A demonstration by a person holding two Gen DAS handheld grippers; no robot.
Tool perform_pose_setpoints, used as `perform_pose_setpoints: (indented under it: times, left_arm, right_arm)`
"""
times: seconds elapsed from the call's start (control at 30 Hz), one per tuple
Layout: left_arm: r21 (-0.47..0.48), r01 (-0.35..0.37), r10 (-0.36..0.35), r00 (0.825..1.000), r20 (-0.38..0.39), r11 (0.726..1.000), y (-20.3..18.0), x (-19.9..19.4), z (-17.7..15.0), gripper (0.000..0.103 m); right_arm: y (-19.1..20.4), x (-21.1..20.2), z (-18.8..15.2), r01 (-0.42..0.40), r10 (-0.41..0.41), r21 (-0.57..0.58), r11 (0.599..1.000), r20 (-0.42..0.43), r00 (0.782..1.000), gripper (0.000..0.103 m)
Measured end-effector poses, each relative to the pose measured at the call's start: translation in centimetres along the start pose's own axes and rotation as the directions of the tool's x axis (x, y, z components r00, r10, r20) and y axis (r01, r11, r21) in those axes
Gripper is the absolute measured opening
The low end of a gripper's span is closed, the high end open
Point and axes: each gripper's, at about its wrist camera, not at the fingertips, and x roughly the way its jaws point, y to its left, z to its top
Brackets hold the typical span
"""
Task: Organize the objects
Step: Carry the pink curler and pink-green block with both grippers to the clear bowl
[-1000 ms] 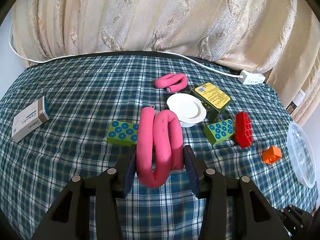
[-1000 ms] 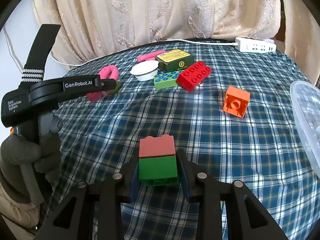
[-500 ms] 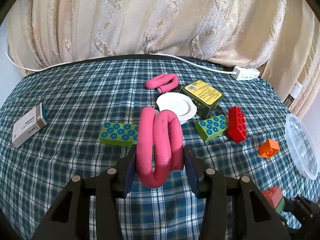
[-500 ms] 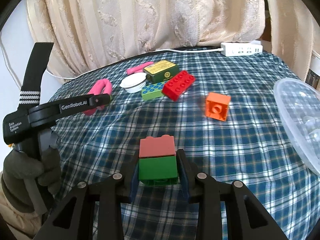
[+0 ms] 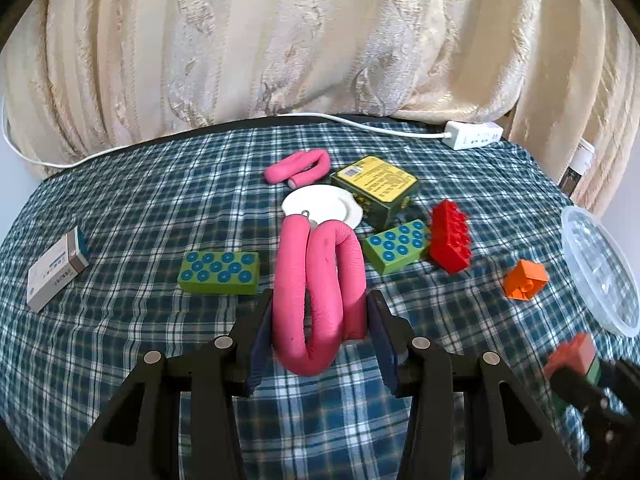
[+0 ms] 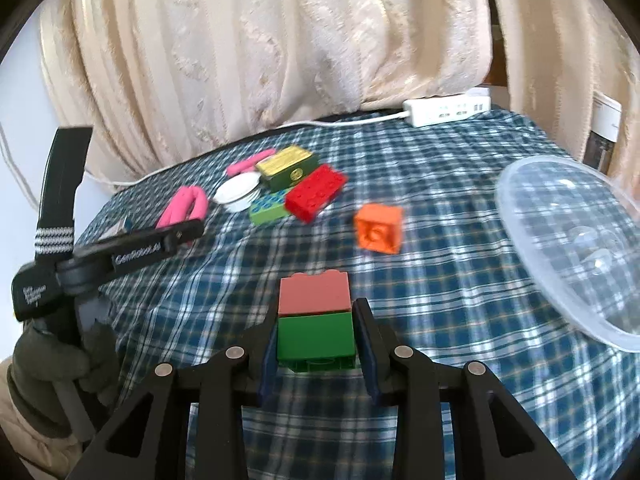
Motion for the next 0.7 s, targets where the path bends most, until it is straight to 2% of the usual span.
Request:
perform_pose_setpoints:
  times: [0.33, 0.7]
  left_arm:
    - [0.090, 0.046, -0.048, 0.999, 0.018, 0.995, -4.3, -1.6, 0.3, 0.046]
    - [0.186, 0.123, -0.125, 0.992, 0.002, 0.975, -10.3, -1.9, 0.4, 0.046]
  right_arm:
    - [-4.2, -2.6, 0.8, 0.068, -0.074, 0.083, 0.994, 0.082, 0.994, 0.036]
    - [-9.2, -5.7, 0.8, 0.162, -0.189, 0.167, 0.973, 0.163, 0.968, 0.036]
